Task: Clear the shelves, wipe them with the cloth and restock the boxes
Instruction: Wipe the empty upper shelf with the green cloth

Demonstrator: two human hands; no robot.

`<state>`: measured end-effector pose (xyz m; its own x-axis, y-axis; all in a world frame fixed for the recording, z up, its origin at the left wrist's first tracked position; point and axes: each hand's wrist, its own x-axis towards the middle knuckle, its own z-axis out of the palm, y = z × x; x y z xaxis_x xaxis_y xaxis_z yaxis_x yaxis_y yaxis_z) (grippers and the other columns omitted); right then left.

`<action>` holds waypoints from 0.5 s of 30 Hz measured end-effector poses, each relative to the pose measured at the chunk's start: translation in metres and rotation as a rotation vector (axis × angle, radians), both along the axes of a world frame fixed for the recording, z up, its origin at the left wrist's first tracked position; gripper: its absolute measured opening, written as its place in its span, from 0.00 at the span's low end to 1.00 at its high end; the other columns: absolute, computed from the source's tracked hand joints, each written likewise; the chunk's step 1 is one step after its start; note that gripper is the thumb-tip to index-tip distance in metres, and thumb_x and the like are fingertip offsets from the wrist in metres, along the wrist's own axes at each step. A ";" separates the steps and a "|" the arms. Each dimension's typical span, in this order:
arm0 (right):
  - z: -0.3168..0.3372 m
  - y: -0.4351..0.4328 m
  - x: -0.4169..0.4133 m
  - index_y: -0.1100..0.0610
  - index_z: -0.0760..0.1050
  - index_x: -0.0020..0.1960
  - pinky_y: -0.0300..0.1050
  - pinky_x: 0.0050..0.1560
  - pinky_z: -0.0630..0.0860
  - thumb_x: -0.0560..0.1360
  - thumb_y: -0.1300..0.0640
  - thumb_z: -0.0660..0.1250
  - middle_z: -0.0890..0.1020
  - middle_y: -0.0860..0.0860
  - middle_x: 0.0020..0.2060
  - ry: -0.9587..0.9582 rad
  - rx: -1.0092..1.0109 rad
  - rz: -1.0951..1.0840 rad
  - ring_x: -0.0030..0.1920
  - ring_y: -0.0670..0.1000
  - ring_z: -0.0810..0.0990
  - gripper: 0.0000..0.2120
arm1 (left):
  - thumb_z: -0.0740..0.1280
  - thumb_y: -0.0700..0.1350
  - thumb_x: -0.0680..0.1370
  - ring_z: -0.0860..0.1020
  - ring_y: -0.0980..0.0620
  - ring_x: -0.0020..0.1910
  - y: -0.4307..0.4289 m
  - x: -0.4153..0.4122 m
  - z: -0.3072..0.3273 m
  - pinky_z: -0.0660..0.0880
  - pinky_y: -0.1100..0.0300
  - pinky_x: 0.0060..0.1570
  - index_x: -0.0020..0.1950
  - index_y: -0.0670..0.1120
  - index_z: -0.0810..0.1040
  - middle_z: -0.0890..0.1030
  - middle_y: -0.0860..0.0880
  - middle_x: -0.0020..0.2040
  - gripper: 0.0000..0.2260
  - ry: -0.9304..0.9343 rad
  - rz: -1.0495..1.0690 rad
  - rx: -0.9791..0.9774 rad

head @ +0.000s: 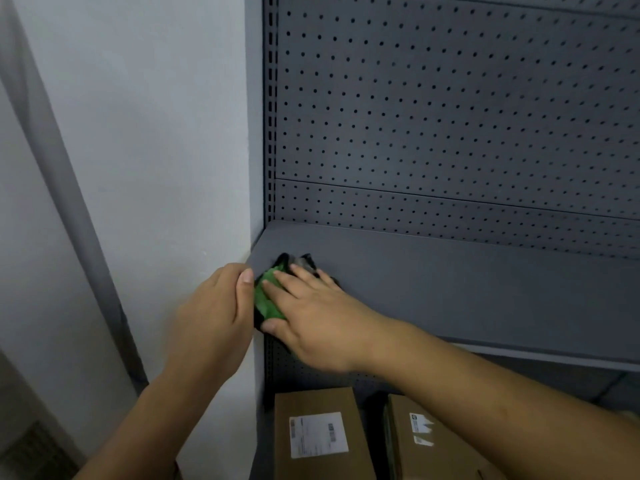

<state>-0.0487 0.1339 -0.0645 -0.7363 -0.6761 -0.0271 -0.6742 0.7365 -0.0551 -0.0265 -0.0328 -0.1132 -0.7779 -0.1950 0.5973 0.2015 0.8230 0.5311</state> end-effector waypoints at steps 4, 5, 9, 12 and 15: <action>-0.003 -0.009 -0.002 0.53 0.48 0.83 0.57 0.81 0.42 0.85 0.41 0.50 0.51 0.52 0.83 0.053 -0.050 0.067 0.82 0.54 0.44 0.31 | 0.46 0.57 0.84 0.74 0.56 0.36 -0.002 0.001 0.000 0.72 0.51 0.36 0.51 0.51 0.75 0.76 0.55 0.37 0.20 -0.017 0.001 -0.004; -0.004 -0.005 -0.001 0.53 0.49 0.83 0.57 0.81 0.42 0.85 0.43 0.51 0.52 0.52 0.82 0.074 -0.062 0.083 0.82 0.54 0.45 0.30 | 0.47 0.57 0.85 0.74 0.55 0.35 -0.001 0.002 0.001 0.73 0.50 0.36 0.51 0.51 0.75 0.76 0.54 0.37 0.19 -0.019 0.005 -0.009; -0.008 0.031 0.009 0.50 0.51 0.83 0.49 0.80 0.40 0.86 0.46 0.52 0.53 0.49 0.82 0.118 -0.059 0.099 0.82 0.52 0.47 0.28 | 0.51 0.54 0.84 0.75 0.53 0.37 0.001 0.004 0.004 0.74 0.49 0.38 0.53 0.50 0.76 0.78 0.53 0.40 0.16 -0.043 0.005 0.013; -0.004 0.075 0.017 0.46 0.48 0.83 0.41 0.76 0.35 0.86 0.45 0.51 0.49 0.44 0.82 0.090 -0.054 0.026 0.82 0.47 0.43 0.28 | 0.50 0.54 0.84 0.75 0.57 0.41 0.000 0.006 0.005 0.72 0.57 0.38 0.55 0.51 0.74 0.78 0.53 0.43 0.15 -0.057 -0.037 0.073; 0.005 0.125 0.023 0.39 0.45 0.82 0.34 0.74 0.33 0.84 0.41 0.47 0.44 0.36 0.80 0.001 -0.045 -0.097 0.79 0.39 0.36 0.27 | 0.54 0.50 0.85 0.75 0.60 0.43 -0.001 0.010 0.003 0.69 0.65 0.40 0.56 0.53 0.73 0.78 0.55 0.44 0.09 -0.056 -0.047 0.146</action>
